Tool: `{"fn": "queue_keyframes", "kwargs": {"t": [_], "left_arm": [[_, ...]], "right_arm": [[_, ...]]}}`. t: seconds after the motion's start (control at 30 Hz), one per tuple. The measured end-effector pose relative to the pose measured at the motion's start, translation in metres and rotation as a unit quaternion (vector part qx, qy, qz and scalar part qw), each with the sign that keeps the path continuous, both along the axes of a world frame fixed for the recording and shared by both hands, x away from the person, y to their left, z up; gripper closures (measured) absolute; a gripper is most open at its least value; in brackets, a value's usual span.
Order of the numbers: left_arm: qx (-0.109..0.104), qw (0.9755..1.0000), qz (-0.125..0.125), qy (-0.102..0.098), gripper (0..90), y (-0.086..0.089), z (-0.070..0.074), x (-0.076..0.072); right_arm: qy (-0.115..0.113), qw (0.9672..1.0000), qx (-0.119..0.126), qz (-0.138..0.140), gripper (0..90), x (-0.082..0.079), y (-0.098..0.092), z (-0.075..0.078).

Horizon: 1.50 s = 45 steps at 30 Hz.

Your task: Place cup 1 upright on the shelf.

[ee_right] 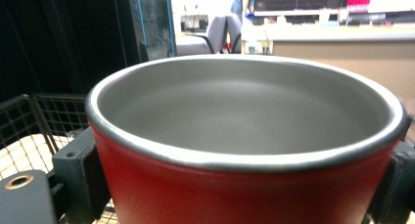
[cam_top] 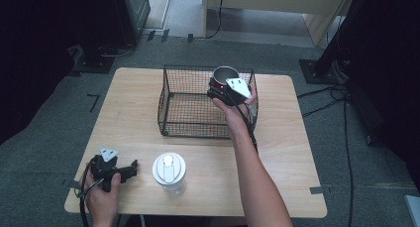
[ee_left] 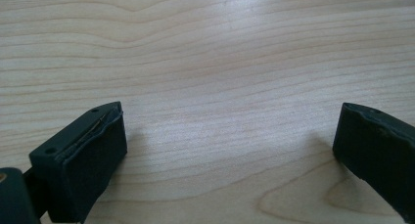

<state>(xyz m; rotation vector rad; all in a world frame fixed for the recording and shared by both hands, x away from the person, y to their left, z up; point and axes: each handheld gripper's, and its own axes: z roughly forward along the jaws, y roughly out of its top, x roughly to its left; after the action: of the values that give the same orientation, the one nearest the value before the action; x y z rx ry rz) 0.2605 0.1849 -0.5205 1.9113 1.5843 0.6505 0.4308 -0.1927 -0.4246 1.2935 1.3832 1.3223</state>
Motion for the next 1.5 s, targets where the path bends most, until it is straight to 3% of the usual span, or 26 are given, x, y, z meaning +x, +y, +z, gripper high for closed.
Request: {"fn": "queue_keyframes", "kwargs": {"t": [0.13,0.3,0.4,0.87,1.13,1.27,1.5], "left_arm": [[0.000,1.0000,0.000,0.000,0.0,0.000,0.000,0.000],[-0.001,1.0000,0.000,0.000,0.0,0.000,0.000,0.000],[0.000,1.0000,0.000,0.000,0.0,0.000,0.000,0.000],[0.000,1.0000,0.000,0.000,0.0,0.000,0.000,0.000],[0.000,1.0000,0.000,0.000,0.0,0.000,0.000,0.000],[0.000,1.0000,0.000,0.000,0.0,0.000,0.000,0.000],[0.000,1.0000,-0.002,0.000,0.0,0.000,0.000,0.001]], "right_arm": [[0.023,0.9997,0.000,-0.005,7.5,0.009,0.000,-0.009],[0.049,0.9985,0.024,-0.005,7.4,0.016,0.001,-0.019],[0.062,0.9980,0.008,-0.004,7.4,0.018,0.002,-0.022],[0.133,0.9908,0.000,-0.028,7.1,0.026,-0.002,-0.030],[0.132,0.9909,-0.011,-0.027,6.6,0.026,-0.001,-0.029],[0.116,0.9929,-0.005,-0.025,0.0,0.025,0.001,-0.025],[0.088,0.9955,-0.016,-0.032,0.0,0.022,0.004,-0.019]]}}
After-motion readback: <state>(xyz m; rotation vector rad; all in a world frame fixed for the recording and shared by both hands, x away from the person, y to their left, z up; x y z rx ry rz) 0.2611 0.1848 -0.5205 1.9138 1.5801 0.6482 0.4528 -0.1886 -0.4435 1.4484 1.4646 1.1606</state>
